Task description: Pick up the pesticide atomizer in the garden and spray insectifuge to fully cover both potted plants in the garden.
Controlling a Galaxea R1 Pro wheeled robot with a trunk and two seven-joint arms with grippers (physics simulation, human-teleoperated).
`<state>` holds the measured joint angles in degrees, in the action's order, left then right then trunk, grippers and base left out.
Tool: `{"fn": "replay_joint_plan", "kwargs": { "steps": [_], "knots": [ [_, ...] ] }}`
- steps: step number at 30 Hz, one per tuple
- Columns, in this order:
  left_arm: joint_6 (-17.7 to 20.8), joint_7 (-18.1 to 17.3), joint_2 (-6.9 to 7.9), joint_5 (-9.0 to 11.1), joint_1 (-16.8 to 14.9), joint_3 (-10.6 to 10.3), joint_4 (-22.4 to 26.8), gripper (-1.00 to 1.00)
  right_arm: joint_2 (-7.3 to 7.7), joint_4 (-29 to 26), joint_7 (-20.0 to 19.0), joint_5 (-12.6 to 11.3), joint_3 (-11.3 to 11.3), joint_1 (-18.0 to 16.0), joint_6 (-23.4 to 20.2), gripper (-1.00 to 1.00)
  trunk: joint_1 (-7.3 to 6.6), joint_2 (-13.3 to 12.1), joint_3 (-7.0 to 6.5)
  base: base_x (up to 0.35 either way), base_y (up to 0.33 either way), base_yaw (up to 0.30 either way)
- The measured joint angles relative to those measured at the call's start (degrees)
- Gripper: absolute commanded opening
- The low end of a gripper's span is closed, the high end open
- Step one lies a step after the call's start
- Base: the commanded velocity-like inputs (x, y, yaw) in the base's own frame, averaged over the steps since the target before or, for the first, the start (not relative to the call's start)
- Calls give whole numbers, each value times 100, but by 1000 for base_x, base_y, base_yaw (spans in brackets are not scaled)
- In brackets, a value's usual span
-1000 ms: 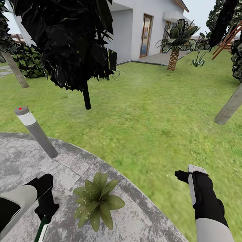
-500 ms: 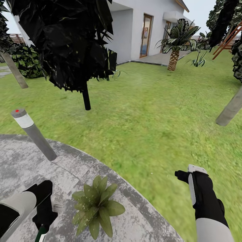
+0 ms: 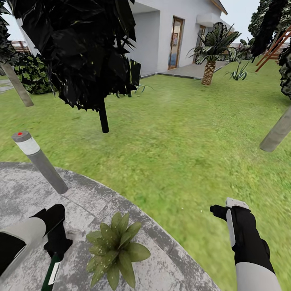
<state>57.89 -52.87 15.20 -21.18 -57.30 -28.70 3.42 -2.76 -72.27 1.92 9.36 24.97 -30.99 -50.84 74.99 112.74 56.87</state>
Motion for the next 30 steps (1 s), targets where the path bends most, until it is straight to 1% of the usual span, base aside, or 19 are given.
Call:
{"fn": "replay_joint_plan", "kwargs": {
  "steps": [2,4,13,14,16,18,20,21,23,26,30],
  "knots": [
    [1,0,-3,-3,-104,-3,3,-100,2,-1,-3,0,0,-3,1,100,0,0,0,0,0,-123],
    [1,0,-2,-7,-139,-8,3,-100,3,3,-4,-1,1,-2,-6,100,0,0,0,0,0,-225],
    [-3,6,9,-11,-154,-51,3,-100,4,7,0,-1,1,0,-8,100,0,0,0,0,0,-258],
    [-4,6,11,-11,-153,-80,3,-100,3,7,-1,-1,1,1,-8,100,0,0,0,0,0,-92],
    [-10,7,14,-23,-156,-392,4,-100,4,9,-2,0,0,-2,-7,100,0,0,0,0,0,-36],
    [-9,4,19,-17,-190,-607,4,-100,3,9,-2,0,0,-4,-7,100,0,0,0,0,0,-8],
    [-5,0,21,-12,-350,-673,0,-100,1,9,1,1,0,-5,-7,100,0,0,0,0,0,-2],
    [-7,-1,21,-16,-479,-693,-6,-100,2,9,1,1,0,-3,-7,100,0,0,-1,0,0,-1],
    [-4,-2,22,-16,-628,-709,-11,-100,5,9,1,1,0,-1,-7,100,0,0,0,0,0,0],
    [2,-2,23,-15,-694,-718,-18,-100,4,9,0,0,0,-3,-7,100,0,0,0,0,0,0],
    [-1,-2,13,-12,-704,-718,-17,-100,1,9,2,0,5,-1,-7,100,0,0,0,0,0,0]
  ]
}}
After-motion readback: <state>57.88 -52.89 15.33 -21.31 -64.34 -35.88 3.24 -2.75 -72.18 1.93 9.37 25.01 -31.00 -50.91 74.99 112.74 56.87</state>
